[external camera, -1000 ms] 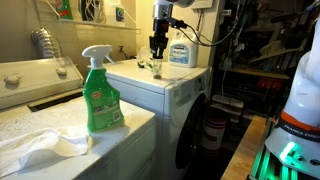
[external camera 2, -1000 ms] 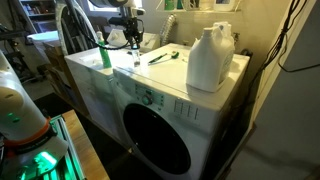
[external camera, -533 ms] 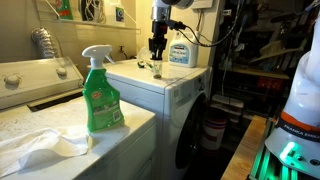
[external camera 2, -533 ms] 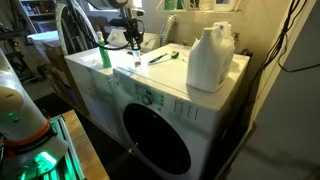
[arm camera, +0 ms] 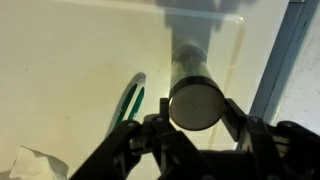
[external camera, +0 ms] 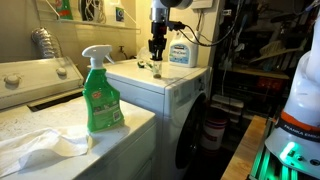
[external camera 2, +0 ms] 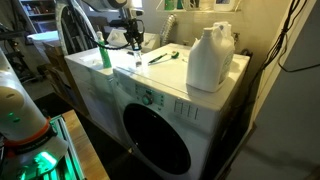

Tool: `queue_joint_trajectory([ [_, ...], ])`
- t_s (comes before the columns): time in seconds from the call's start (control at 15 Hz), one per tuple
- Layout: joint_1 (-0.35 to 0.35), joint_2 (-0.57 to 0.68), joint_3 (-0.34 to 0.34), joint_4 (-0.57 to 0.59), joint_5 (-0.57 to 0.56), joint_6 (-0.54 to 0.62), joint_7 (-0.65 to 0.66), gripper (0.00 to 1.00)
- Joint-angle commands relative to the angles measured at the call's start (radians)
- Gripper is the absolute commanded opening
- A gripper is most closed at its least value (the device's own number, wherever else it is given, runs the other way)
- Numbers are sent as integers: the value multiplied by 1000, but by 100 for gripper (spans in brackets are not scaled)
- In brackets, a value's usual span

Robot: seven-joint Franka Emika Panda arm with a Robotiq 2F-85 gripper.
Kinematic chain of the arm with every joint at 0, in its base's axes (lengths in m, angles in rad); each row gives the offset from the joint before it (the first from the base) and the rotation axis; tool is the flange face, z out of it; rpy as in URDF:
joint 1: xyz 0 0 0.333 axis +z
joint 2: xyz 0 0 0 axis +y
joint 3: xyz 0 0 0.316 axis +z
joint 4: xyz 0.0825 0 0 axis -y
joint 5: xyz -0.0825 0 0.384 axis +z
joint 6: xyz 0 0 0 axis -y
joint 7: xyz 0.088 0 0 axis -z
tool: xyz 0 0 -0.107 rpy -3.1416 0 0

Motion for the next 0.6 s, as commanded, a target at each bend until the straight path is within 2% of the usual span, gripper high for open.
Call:
queue_joint_trajectory([
  [0.0,0,2,-6,-28,-37,30,33,30],
  [0.27,-6,4,-9,-27,-13,19,8,30],
  [0.33,-7,3,-9,-25,-4,16,-5,80],
  [0.4,-7,1,-9,-25,-4,16,-6,81],
  [0.53,-7,-4,-9,-29,-2,16,-11,94],
])
